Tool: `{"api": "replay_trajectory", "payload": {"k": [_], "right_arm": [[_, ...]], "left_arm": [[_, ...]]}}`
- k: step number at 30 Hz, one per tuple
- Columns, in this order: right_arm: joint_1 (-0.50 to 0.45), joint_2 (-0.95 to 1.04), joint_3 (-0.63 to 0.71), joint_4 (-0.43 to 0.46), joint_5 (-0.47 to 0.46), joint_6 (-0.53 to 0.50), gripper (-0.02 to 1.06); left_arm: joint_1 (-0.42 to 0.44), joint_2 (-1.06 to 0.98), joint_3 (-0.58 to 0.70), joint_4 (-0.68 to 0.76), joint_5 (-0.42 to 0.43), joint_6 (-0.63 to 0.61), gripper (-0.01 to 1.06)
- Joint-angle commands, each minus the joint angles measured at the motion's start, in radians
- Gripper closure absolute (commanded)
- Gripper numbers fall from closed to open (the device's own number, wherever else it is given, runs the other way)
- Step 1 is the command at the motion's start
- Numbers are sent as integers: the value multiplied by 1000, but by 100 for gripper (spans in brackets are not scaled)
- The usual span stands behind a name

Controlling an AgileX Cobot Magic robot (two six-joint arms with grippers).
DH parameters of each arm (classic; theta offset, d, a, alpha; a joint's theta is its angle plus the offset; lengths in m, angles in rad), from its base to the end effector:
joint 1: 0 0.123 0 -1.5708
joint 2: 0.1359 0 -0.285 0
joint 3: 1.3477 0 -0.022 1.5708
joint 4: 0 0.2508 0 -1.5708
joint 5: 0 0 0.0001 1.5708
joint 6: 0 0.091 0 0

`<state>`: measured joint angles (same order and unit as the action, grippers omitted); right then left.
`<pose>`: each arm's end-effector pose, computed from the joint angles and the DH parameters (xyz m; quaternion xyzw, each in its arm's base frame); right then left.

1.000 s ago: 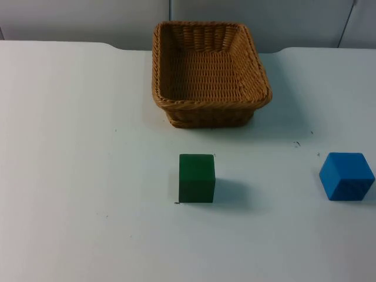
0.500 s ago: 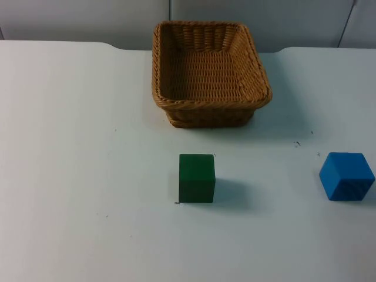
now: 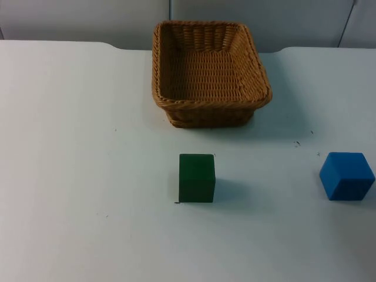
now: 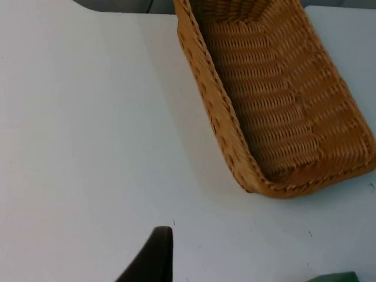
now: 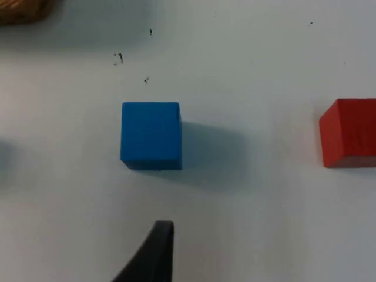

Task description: Pick up the basket with the left hand and place the blue cube into the basket with the right hand.

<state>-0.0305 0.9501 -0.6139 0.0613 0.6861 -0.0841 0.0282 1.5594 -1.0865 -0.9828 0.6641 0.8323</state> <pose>0.1697 -0.0016 0.2615 -0.0090 0.9496 0.0079 0.3133 0.3318 -0.0374 0.2760 0.0719 0.8952 -0.2477 0.3635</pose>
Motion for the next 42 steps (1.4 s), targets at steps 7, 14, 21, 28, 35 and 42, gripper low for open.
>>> {"api": "replay_trajectory", "payload": {"k": [7,14,21,28,35,42], "right_arm": [[-7,85,-9,75,-32,-74,1],[-7,157,-17,75,-44,-74,3],[-7,233,-111,98,-39,-74,3],[8,330,-167,109,1,-74,3],[163,418,-167,97,-59,-76,4],[307,474,-167,91,-142,-76,4]], "left_arm": [[-99,258,-213,-37,18,33,1],[-142,455,-392,-34,25,5,1],[-150,613,-531,-37,84,-31,1],[-187,743,-666,-32,102,-93,1],[-210,830,-757,13,117,-169,1],[-214,916,-846,29,152,-230,1]]}}
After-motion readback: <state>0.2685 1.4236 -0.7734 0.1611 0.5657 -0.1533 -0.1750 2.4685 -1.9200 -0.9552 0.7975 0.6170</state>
